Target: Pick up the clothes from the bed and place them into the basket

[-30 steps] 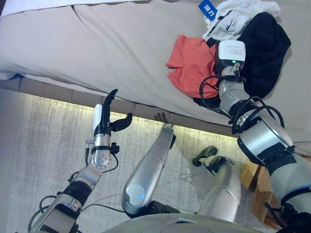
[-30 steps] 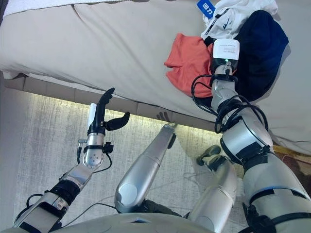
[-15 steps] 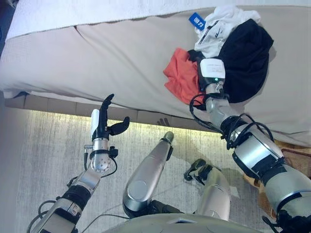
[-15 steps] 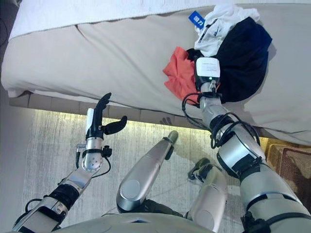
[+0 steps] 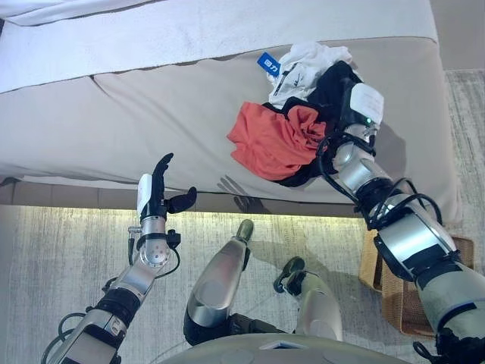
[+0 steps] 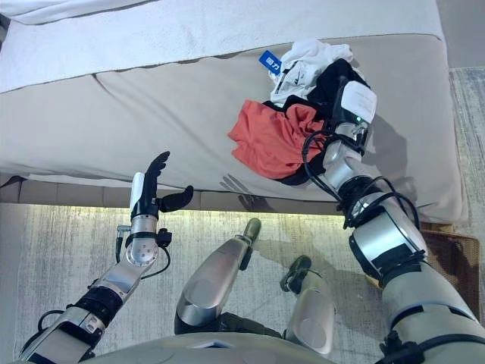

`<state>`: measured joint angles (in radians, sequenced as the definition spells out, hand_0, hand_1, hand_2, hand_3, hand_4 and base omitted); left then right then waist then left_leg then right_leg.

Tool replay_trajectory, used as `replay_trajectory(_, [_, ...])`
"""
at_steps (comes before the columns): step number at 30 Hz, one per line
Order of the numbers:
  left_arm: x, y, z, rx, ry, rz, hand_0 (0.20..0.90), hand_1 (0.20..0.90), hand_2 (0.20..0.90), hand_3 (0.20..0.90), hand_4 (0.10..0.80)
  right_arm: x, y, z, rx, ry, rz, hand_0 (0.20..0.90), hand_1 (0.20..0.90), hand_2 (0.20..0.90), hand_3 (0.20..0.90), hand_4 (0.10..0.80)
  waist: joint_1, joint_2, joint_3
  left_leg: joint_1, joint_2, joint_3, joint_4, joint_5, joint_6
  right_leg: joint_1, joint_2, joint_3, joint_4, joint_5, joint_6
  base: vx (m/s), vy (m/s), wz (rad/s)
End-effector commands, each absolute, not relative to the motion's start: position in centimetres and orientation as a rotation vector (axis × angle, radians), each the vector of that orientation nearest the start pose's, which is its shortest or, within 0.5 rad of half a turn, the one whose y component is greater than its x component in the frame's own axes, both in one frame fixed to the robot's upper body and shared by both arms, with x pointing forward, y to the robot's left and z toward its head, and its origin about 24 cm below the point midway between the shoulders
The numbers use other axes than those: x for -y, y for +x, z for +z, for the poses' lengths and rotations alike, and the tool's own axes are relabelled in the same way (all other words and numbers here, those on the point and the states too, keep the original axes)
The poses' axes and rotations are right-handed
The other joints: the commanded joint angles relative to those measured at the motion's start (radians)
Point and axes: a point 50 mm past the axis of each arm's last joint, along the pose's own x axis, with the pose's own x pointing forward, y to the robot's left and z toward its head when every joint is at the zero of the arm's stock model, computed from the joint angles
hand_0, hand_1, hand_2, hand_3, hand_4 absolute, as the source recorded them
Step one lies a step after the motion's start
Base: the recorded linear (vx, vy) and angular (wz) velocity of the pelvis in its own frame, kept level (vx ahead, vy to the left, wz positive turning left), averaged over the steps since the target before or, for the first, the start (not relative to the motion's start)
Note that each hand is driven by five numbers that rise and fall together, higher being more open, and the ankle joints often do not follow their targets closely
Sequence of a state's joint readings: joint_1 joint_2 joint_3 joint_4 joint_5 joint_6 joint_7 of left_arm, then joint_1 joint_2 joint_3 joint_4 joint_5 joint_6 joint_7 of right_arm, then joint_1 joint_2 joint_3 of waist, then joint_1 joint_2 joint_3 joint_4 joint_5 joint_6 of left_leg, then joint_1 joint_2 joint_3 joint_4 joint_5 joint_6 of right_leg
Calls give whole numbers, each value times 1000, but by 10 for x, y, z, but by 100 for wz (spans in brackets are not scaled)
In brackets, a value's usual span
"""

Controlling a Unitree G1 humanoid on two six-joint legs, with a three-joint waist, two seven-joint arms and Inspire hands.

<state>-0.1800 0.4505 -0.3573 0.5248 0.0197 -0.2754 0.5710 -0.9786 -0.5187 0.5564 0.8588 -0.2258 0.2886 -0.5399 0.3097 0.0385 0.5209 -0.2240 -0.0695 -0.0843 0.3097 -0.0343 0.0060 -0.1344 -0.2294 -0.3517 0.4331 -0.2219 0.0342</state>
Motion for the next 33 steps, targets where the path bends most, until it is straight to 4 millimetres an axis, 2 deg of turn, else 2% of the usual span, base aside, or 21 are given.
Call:
replay_trajectory(1, [-225, 261, 10, 58, 537, 300, 900, 900, 900, 900, 800, 201, 399, 197, 281, -1111, -523, 900, 900, 900, 900, 800, -8, -26, -139, -17, 73, 37, -9, -46, -10, 33, -32, 9, -89, 95, 4, 50, 7, 3])
replay_trajectory(8, [-228, 260, 12, 56, 536, 296, 900, 900, 900, 900, 800, 185, 398, 198, 307, -1070, -424, 900, 900, 900, 900, 800, 3, -19, -132, -15, 63, 22, 3, -54, -11, 56, -43, -13, -87, 89, 0, 31, -8, 7])
replay_trajectory(9, [-229, 258, 11, 51, 538, 296, 900, 900, 900, 900, 800, 180, 398, 194, 301, -1057, -382, 900, 900, 900, 900, 800, 9, -20, -130, -2, 64, 19, 6, -75, -17, 68, -42, -5, -81, 70, 6, 40, -7, 3])
replay_trajectory(10, [-230, 257, 11, 51, 539, 294, 900, 900, 900, 900, 800, 176, 398, 191, 295, -1051, -344, 900, 900, 900, 900, 800, 9, -17, -131, -10, 61, 18, -2, -52, -12, 66, -45, -18, -91, 91, 0, 56, -8, 1])
replay_trajectory(13, [-232, 255, 10, 50, 552, 301, 900, 900, 900, 900, 800, 158, 397, 178, 261, -1058, -220, 900, 900, 900, 900, 800, 15, -19, -132, 5, 60, 12, -21, -43, -14, 81, -44, -23, -103, 95, 4, 35, -9, 8])
replay_trajectory(15, [-238, 253, 11, 51, 572, 345, 900, 900, 900, 900, 800, 140, 394, 160, 224, -1084, -88, 900, 900, 900, 900, 800, 21, -25, -133, 12, 63, 8, -38, -36, -16, 92, -41, -28, -118, 97, 7, 40, -31, 13])
replay_trajectory(21, [-253, 252, 6, 4, 593, 432, 900, 900, 900, 900, 800, 112, 388, 141, 210, -1153, 37, 900, 900, 900, 900, 800, 26, -40, -131, 9, 66, 4, -50, -30, -21, 95, -35, -32, -131, 97, 12, 7, -11, 3])
replay_trajectory(25, [-255, 253, 7, 8, 598, 426, 900, 900, 900, 900, 800, 108, 388, 134, 179, -1217, 66, 900, 900, 900, 900, 800, 40, -42, -117, -8, 66, -1, -42, -29, -23, 88, -34, -40, -129, 97, 12, -23, -46, 5])
replay_trajectory(32, [-253, 255, 10, 29, 605, 392, 900, 900, 900, 900, 800, 121, 395, 119, 76, -1308, 86, 900, 900, 900, 900, 800, 58, -44, -110, -15, 63, -6, -50, -23, -25, 90, -32, -50, -142, 104, 16, -5, -22, 3])
replay_trajectory(33, [-253, 256, 12, 38, 604, 388, 900, 900, 900, 900, 800, 124, 395, 116, 48, -1339, 82, 900, 900, 900, 900, 800, 63, -45, -105, -9, 65, -6, -41, -45, -30, 93, -32, -42, -129, 85, 22, 42, -44, 2])
